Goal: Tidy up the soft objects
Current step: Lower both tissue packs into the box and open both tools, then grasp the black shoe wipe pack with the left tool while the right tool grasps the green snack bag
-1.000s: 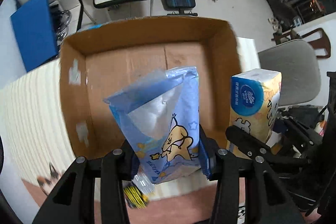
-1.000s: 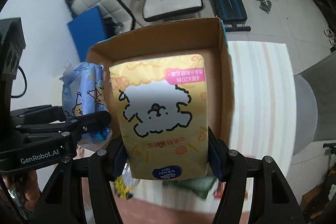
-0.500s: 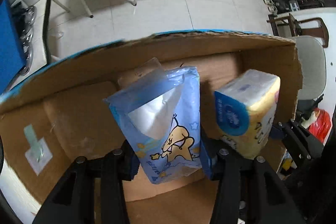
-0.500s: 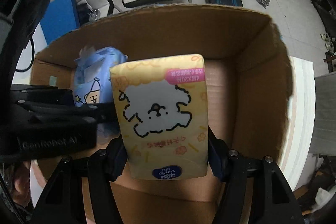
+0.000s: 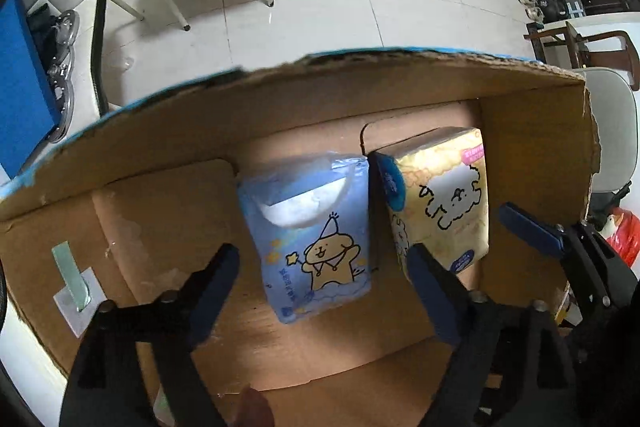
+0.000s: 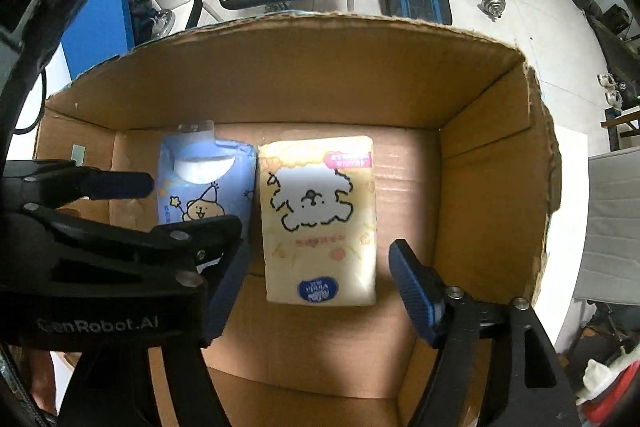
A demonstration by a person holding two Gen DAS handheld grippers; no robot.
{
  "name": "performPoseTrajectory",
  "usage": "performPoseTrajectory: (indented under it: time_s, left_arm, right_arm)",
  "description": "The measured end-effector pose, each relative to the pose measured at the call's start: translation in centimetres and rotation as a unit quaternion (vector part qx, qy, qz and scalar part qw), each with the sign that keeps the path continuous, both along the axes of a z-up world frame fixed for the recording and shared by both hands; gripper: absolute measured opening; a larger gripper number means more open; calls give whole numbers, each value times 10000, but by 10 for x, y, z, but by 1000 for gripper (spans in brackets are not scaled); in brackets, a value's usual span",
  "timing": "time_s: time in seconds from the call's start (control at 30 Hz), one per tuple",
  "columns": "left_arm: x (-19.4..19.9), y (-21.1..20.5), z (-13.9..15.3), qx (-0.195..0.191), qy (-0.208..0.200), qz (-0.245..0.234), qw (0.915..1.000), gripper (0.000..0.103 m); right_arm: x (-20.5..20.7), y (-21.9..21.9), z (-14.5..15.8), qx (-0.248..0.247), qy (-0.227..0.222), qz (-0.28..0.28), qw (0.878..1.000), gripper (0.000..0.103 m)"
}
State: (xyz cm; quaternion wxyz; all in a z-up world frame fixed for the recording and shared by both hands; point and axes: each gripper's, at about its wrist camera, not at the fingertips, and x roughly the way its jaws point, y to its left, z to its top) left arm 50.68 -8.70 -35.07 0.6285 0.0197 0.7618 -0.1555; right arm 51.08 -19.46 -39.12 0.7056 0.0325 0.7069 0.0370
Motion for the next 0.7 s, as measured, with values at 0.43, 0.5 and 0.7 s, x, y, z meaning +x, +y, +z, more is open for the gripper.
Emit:
performPoseTrajectory:
  time_s: [0.43,0.5,0.7]
  left_arm:
    - [-32,37,44,242,-952,462,9941,94]
    - [-40,42,53,300,-1089,486,9924,94]
    - [-80,56,104,286,-1751,624,9822,94]
  right_arm:
    - [-34,1,29,-112,-165,-359,9992,103]
    - [-41,2,36,-92,-236,-388,9989,103]
    - [-82,4,88,125,-873,-234,9958,103]
